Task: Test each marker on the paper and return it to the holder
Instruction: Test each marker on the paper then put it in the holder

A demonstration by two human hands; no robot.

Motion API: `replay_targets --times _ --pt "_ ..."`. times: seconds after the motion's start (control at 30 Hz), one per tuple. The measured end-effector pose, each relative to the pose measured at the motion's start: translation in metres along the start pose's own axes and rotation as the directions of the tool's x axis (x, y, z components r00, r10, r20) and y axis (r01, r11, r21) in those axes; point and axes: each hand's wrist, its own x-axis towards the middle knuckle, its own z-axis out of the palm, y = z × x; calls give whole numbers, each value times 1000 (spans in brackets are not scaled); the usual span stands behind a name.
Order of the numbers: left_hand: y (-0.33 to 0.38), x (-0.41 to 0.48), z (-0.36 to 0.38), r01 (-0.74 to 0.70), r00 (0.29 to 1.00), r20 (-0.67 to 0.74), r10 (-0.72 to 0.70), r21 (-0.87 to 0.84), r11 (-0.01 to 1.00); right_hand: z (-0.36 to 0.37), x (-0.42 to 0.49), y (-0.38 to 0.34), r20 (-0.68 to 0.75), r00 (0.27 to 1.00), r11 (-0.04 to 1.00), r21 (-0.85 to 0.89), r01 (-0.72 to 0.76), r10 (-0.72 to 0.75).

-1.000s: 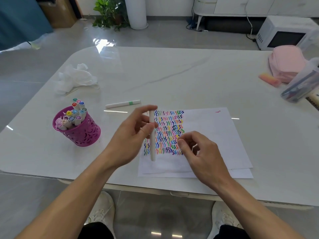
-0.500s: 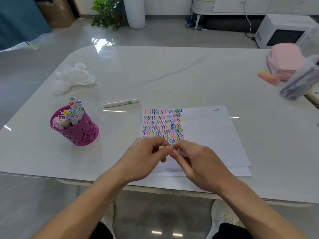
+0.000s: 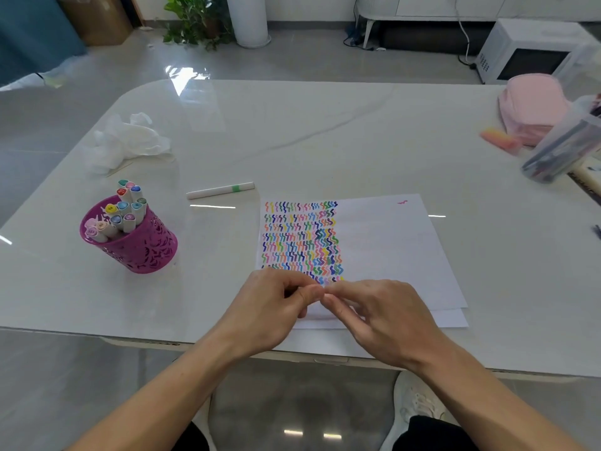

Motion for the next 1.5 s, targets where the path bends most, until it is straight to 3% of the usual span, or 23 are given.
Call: replay_targets --times 0.1,0.23,0.3,0.37,0.43,0.53,0.6,0.73,1.03,1.5 --pt "-2 4 -3 38 996 -89 -32 69 997 -6 4 3 0 992 979 159 -125 126" --pt "-14 6 -2 1 985 -173 28 166 986 -17 10 15 0 945 801 530 -277 326" --pt "-21 7 2 -79 976 -174 128 265 961 -22 13 17 3 917 665 687 -291 398" --pt "-27 9 5 -136 968 -153 198 344 929 -24 16 17 83 890 463 830 -311 449" --pt "-31 12 6 -170 961 -136 242 403 899 -25 16 18 135 878 343 885 -315 459" --pt "-35 14 7 -191 956 -121 266 432 882 -19 12 21 48 903 489 828 -275 428" --pt "-36 15 7 -191 954 -127 271 438 878 -15 11 19 19 899 533 799 -277 438" --pt "-37 17 8 -193 955 -118 271 447 873 -9 11 18 94 884 469 820 -330 458" --pt "-37 15 8 -204 952 -121 279 428 880 -7 8 21 33 891 592 736 -327 452" --pt "-34 14 7 -186 957 -126 261 422 887 -3 8 20 3 884 638 691 -339 467"
